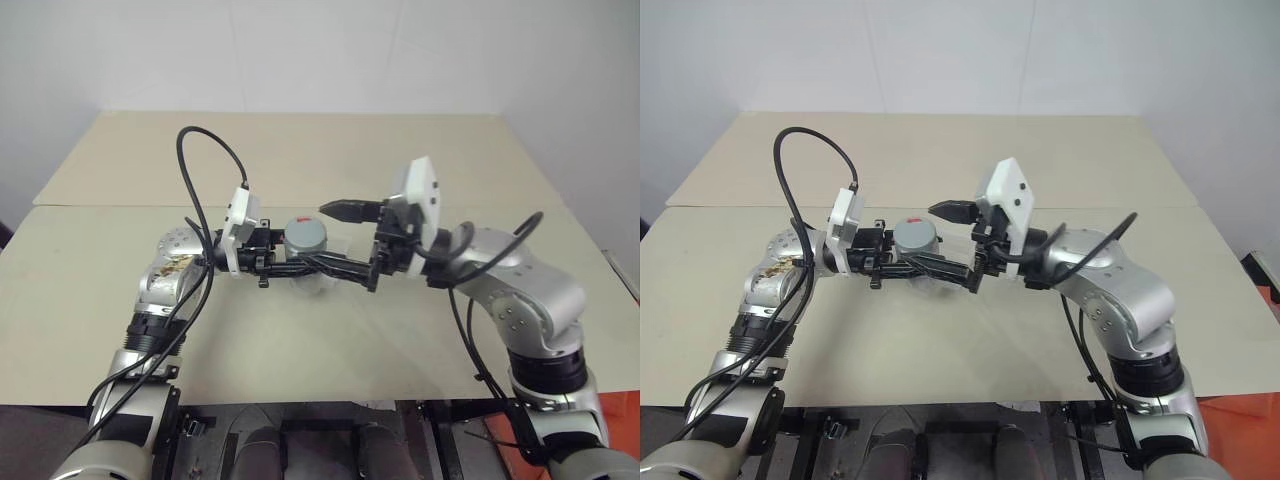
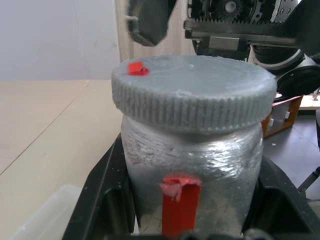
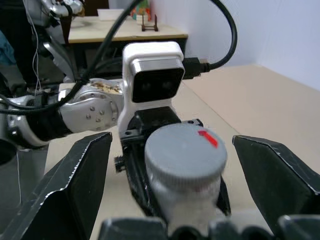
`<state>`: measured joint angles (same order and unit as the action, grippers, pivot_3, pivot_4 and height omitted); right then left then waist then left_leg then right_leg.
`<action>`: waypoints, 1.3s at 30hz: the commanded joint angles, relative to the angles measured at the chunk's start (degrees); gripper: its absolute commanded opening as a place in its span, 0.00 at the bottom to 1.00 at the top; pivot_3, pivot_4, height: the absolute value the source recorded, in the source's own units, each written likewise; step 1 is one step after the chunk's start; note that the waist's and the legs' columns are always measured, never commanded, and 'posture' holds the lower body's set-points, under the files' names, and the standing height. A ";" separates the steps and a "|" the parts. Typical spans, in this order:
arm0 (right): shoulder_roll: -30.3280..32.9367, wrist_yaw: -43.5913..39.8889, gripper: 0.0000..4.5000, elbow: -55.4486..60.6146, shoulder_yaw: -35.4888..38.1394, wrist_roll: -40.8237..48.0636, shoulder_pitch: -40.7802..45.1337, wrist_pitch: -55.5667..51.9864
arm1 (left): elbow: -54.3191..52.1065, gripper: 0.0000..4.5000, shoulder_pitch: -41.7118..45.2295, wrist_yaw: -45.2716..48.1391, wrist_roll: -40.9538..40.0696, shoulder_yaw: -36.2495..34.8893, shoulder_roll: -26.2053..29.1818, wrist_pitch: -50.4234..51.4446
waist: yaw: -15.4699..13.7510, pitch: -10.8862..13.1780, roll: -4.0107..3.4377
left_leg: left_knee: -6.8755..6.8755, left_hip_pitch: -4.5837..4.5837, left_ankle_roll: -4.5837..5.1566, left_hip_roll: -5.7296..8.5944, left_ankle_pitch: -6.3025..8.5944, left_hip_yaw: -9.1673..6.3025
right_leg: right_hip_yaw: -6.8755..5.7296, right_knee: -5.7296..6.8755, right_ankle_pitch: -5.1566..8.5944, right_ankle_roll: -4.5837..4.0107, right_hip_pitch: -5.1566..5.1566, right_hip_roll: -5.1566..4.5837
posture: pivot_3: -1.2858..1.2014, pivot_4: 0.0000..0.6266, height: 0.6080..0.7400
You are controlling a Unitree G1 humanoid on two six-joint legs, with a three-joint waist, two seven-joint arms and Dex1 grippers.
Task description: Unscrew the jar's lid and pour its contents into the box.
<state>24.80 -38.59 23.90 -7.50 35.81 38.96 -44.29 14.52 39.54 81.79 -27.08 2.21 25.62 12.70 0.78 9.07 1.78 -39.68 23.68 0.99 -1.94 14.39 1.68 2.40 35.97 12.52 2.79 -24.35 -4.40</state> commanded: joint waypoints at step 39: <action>7.59 -2.49 0.99 5.88 8.16 5.47 -4.65 -1.96 | -0.28 0.46 1.33 0.14 -0.20 -0.35 0.62 -1.47 | 0.05 0.00 0.00 | 0.02 0.00 0.00 -0.01 0.00 -0.01 | 0.01 -0.04 0.00 0.00 0.00 0.00 | 0.52 0.24 1.00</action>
<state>32.66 -41.09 27.20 -1.26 39.13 33.01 -45.86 14.53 39.55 81.77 -27.05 2.18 26.47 12.48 0.83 9.07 1.78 -39.67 23.68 0.99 -1.95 14.39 1.66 2.41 35.92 12.52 2.79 -24.33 -4.40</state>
